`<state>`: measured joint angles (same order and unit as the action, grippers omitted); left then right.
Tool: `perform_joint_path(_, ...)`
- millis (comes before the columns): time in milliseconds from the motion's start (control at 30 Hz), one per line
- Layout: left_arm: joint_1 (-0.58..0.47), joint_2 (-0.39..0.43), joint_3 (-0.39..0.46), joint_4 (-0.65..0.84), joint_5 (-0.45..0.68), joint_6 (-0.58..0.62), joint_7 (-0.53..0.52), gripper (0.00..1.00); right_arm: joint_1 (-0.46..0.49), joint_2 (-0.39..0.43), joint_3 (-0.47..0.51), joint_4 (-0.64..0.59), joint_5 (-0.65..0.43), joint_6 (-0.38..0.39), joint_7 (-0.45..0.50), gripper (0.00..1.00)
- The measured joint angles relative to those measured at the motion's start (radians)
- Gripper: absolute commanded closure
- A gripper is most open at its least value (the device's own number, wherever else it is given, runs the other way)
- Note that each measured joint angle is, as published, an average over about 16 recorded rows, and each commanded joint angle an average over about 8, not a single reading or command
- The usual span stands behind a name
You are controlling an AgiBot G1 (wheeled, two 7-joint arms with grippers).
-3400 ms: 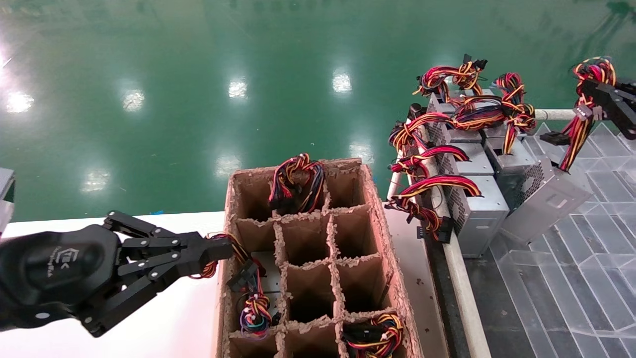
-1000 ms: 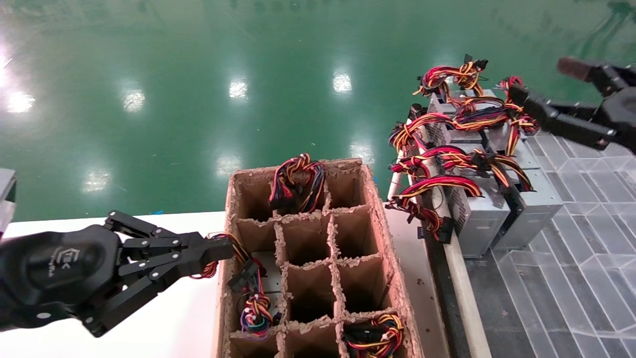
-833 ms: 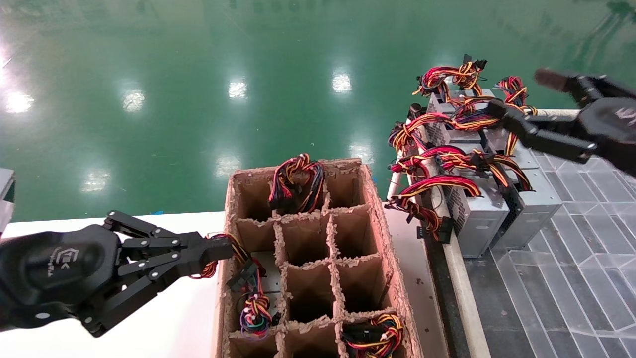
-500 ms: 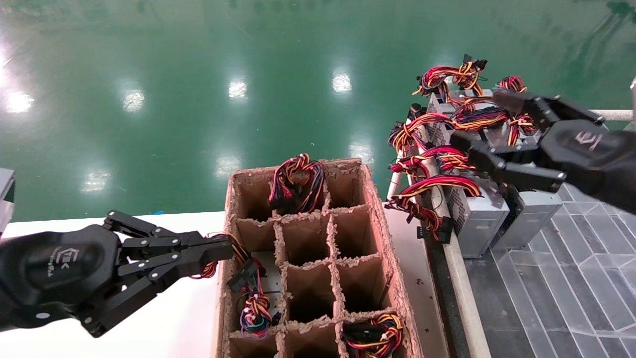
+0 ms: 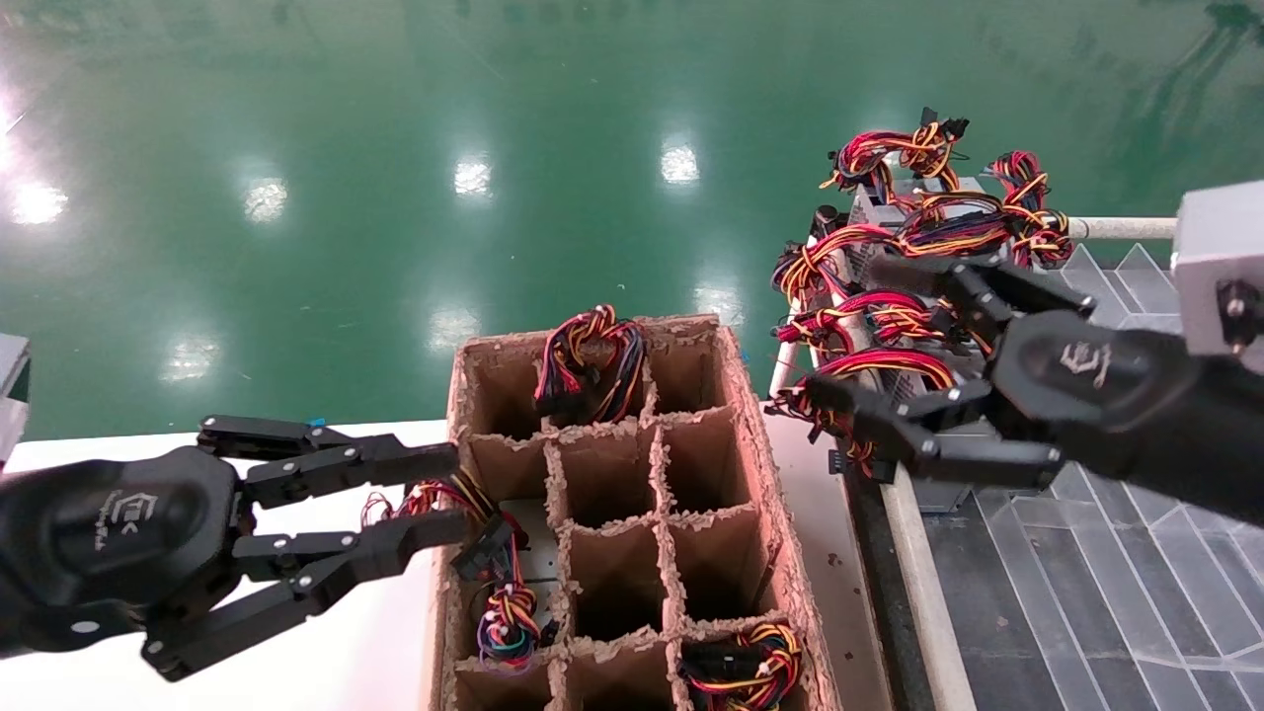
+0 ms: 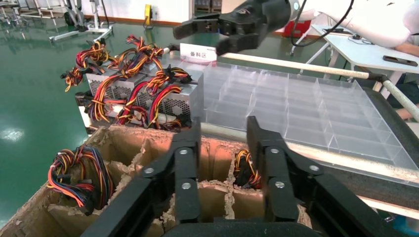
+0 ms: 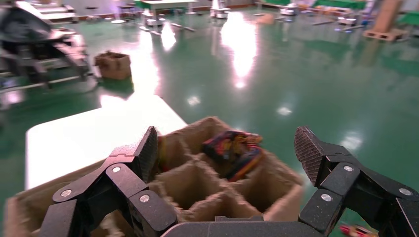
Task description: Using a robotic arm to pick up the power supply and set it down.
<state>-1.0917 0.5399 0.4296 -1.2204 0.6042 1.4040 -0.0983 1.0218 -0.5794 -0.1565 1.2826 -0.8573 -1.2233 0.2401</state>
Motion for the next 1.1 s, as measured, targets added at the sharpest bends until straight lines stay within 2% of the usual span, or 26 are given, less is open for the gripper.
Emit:
perform_joint_path(700,0.0,0.0,0.0,0.0,0.0,0.0,0.0,0.0,0.046,-0.028,-0.109,0.002,0.113,-0.242,-0.047,0.0)
perform_joint_path(1100,0.0,0.0,0.0,0.0,0.0,0.0,0.0,0.0,0.056,-0.034,-0.131,0.002,0.136,-0.288,-0.056,0.0)
